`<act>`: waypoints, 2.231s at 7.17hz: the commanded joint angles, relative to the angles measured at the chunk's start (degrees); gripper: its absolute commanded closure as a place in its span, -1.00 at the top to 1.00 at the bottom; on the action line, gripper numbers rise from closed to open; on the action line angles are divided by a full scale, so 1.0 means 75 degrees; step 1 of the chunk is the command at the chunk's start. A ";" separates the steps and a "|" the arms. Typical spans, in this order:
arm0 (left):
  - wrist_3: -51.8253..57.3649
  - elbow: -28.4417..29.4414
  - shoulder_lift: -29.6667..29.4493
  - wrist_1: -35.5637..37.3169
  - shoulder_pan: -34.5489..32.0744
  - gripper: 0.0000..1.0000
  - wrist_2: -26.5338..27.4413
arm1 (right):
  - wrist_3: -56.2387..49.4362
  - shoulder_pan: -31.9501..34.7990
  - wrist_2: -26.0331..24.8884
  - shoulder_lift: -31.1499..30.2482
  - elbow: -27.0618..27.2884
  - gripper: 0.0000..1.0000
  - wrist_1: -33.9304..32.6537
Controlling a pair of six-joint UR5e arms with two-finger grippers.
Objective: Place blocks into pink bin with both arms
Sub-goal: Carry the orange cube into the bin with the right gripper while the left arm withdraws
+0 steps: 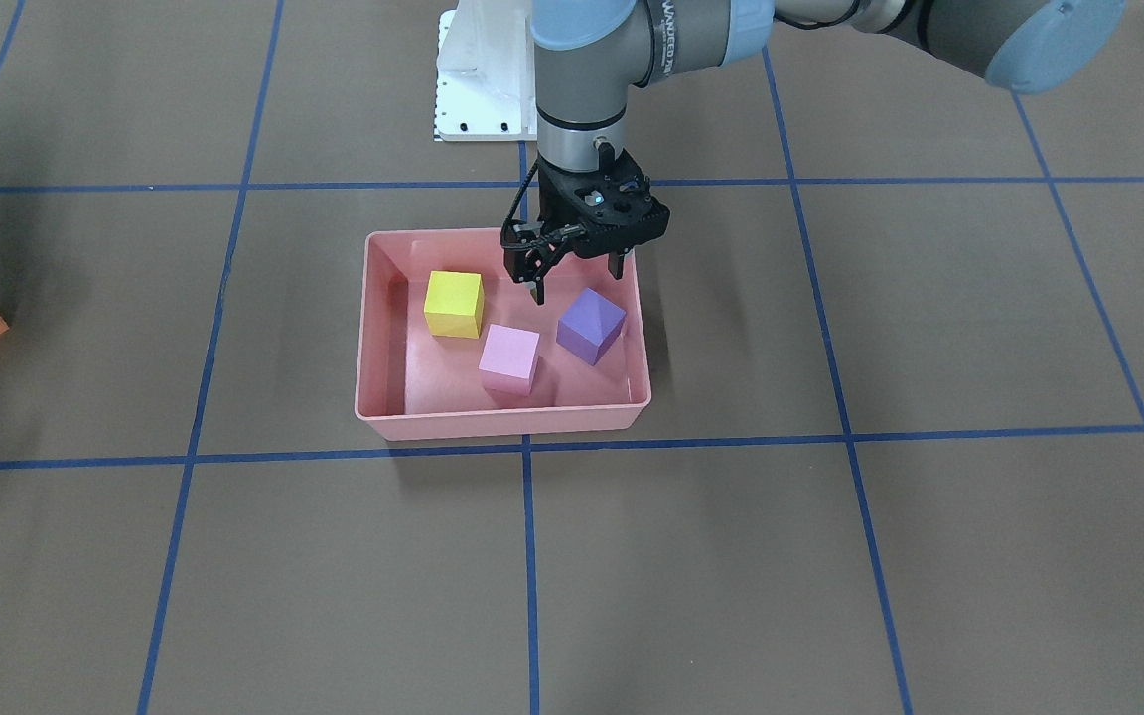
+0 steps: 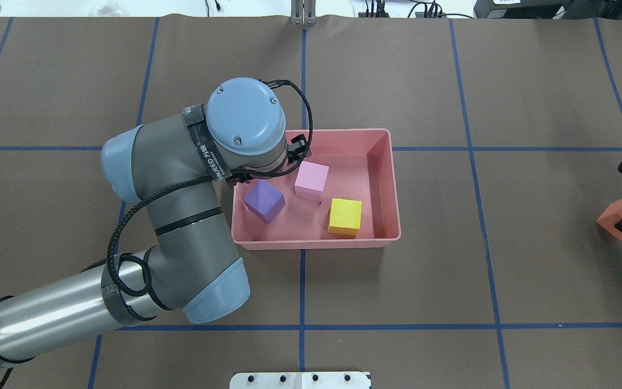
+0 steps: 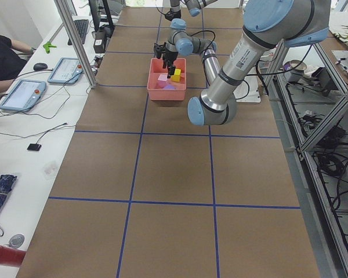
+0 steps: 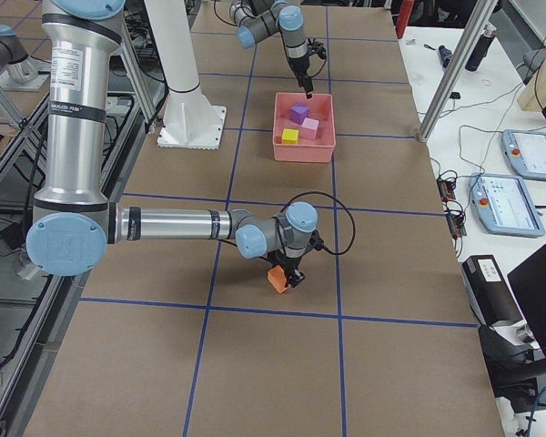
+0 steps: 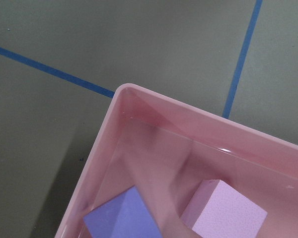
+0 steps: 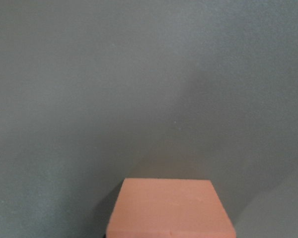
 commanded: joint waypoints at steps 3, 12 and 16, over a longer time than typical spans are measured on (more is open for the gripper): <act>0.0729 -0.0492 0.0051 0.0162 -0.0315 1.00 -0.0057 | 0.0053 0.1382 0.1181 0.0573 0.1138 -1.00 -0.1599; 0.7362 -0.1677 0.3635 0.0281 -0.3653 1.00 -0.1919 | 0.8738 -0.1231 0.0911 0.5416 0.2127 -1.00 -0.3724; 0.8282 -0.1502 0.4585 -0.0618 -0.4101 1.00 -0.2295 | 1.0096 -0.3077 -0.0910 0.5746 0.1636 -1.00 -0.2711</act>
